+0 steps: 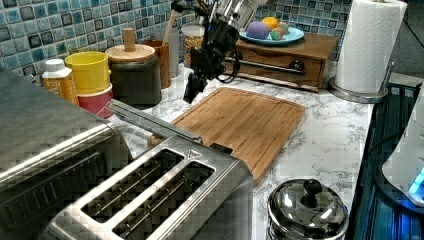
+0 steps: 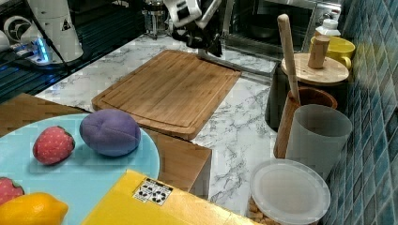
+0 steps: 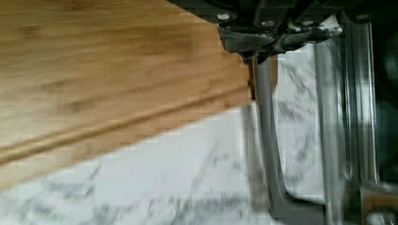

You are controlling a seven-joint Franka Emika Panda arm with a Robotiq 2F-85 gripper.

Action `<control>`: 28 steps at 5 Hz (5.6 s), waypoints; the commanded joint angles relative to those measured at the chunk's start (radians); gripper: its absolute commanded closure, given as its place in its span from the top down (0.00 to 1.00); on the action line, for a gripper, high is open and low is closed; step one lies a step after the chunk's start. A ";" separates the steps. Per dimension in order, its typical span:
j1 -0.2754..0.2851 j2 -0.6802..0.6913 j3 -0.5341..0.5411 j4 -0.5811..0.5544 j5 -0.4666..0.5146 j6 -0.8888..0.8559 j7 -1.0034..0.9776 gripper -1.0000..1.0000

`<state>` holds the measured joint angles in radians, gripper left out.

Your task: Close the oven.

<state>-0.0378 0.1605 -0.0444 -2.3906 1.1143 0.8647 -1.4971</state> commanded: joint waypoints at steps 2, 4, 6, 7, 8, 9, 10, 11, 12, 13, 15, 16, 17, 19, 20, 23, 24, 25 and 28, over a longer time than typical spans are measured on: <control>0.010 -0.002 0.084 0.146 0.283 -0.004 -0.265 0.00; 0.060 0.139 0.126 0.252 0.219 -0.003 -0.205 0.00; 0.057 0.168 0.129 0.306 0.221 -0.041 -0.153 0.00; 0.038 0.204 0.118 0.349 0.125 -0.129 -0.119 0.00; 0.033 0.244 0.124 0.382 0.136 -0.185 -0.129 0.00; 0.028 0.245 0.151 0.388 0.155 -0.213 -0.126 0.00; 0.045 0.181 0.167 0.363 0.167 -0.186 -0.107 0.00; 0.068 0.091 0.189 0.350 0.162 -0.146 -0.079 0.00; 0.100 0.009 0.224 0.353 0.089 -0.067 0.028 0.00; 0.108 -0.025 0.262 0.390 0.008 -0.062 0.128 0.00; 0.059 0.086 0.426 0.582 -0.618 -0.087 0.708 0.00; 0.170 0.164 0.366 0.700 -1.010 -0.167 1.056 0.00; 0.185 0.210 0.358 0.776 -1.136 -0.272 1.190 0.00; 0.254 0.292 0.355 0.917 -1.274 -0.453 1.342 0.00; 0.261 0.171 0.334 0.792 -1.322 -0.340 1.449 0.00; 0.214 -0.195 0.355 0.557 -1.205 -0.222 1.413 0.00; 0.224 -0.107 0.342 0.683 -1.085 -0.387 1.298 0.00; 0.257 -0.054 0.331 0.747 -1.223 -0.529 1.426 0.00; 0.255 -0.054 0.334 0.747 -1.223 -0.529 1.426 0.00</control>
